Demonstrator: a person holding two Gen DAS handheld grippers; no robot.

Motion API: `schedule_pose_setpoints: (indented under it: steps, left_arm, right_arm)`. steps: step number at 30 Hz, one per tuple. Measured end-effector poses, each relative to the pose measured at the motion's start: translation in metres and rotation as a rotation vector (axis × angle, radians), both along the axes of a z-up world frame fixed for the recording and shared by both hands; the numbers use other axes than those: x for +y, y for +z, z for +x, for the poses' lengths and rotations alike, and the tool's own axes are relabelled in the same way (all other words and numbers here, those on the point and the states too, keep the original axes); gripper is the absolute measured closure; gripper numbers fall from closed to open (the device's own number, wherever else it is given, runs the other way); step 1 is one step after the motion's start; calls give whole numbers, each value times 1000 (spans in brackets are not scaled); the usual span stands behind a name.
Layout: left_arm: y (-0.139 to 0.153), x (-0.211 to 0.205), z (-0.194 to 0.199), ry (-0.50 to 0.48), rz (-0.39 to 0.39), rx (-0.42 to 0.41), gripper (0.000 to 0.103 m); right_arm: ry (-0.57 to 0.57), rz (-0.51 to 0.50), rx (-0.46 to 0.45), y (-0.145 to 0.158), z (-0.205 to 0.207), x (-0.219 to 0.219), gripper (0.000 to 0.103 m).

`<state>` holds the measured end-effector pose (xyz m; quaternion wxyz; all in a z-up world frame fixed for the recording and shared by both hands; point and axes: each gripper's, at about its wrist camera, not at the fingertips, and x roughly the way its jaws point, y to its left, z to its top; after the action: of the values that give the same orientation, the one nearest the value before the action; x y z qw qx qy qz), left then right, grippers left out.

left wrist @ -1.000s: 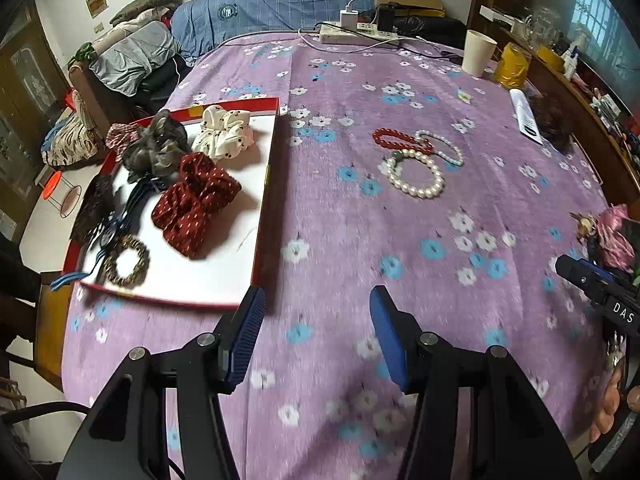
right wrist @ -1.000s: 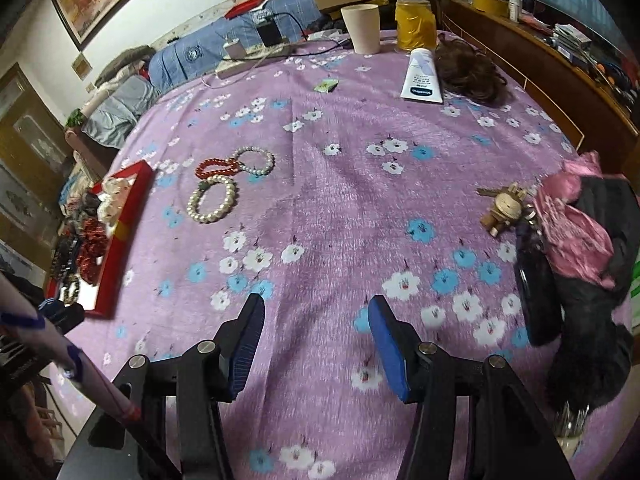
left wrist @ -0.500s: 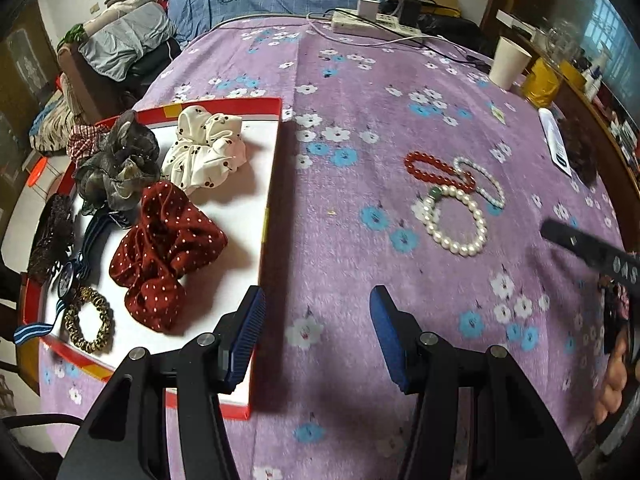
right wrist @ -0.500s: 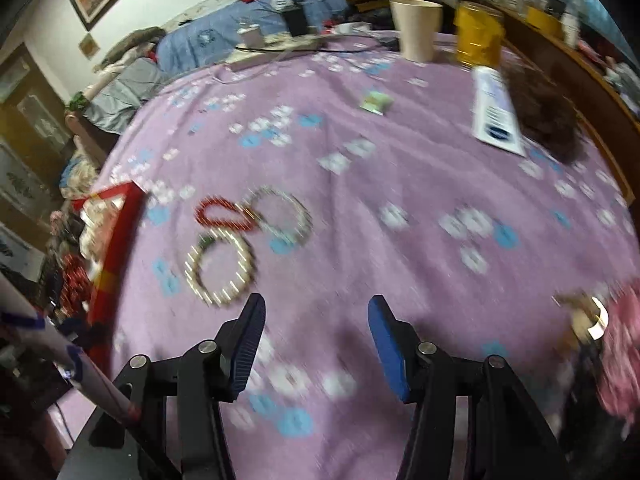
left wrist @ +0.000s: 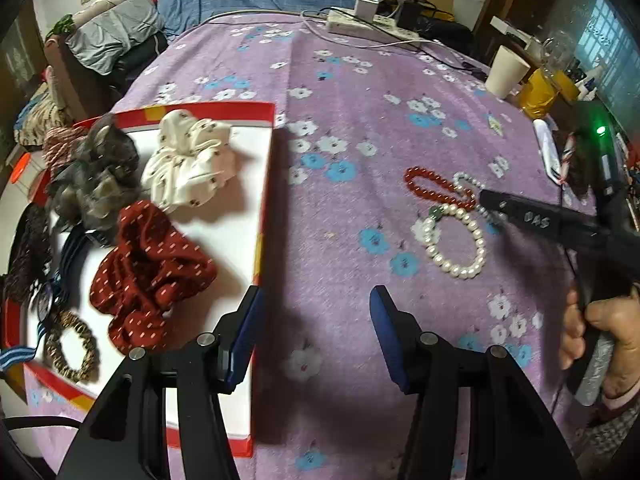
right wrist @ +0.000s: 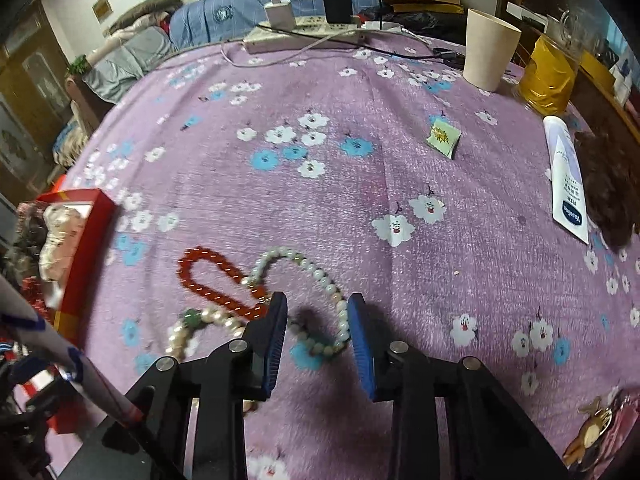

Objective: Organize jewelry
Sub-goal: 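Move both tools to the pearl bracelets on the bedspread, then grasp the white pearl bracelet with the right tool while the left tool grasps the green-bead pearl bracelet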

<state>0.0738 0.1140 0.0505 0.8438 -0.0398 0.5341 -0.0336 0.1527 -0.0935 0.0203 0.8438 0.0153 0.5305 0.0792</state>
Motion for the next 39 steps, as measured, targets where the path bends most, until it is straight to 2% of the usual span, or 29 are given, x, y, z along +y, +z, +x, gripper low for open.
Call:
schedule_pose_setpoints:
  steps: [2,4,5,10,16,23,29,30,33,36,39]
  left_arm:
    - [0,-5,5,-15,-8,-1,50]
    - [1,-12,9,-34,-20,-7,50]
    - [1,-18,13,-47,-24,-11,50]
    - [-4,-46,28,-124,-17,-20,50]
    - [-19,-77,52,-212,-32,-11,54]
    - [-35,-93,66,-248,-21,14,55]
    - [-39,-101,67,-250,0,-13,55]
    - [-39,-103,65,-253,10,-21,57]
    - [-39,-107,60,-267,63,-41,94]
    - [-37,-104,59,-271,2,-4,95]
    - [-28,-99,51,-250,-26,-7,95]
  right_arm:
    - [-2,-7,-1,-3,3,-1,78]
    - [4,-26,-5,-3,2,-2,94]
    - [6,-26,-4,-3,2,-3,97]
    - [-40,-11,21,-4,-8,-17,98]
    - [-103,13,46,-4,-44,-48,98]
    - [-169,75,56,1,-80,-75,98]
    - [-177,81,47,-2,-86,-79,97]
    - [-179,82,48,-3,-87,-79,97]
    - [-184,85,42,-6,-87,-79,97]
    - [-175,96,32,-6,-85,-75,97]
    - [-168,123,30,-4,-84,-73,98]
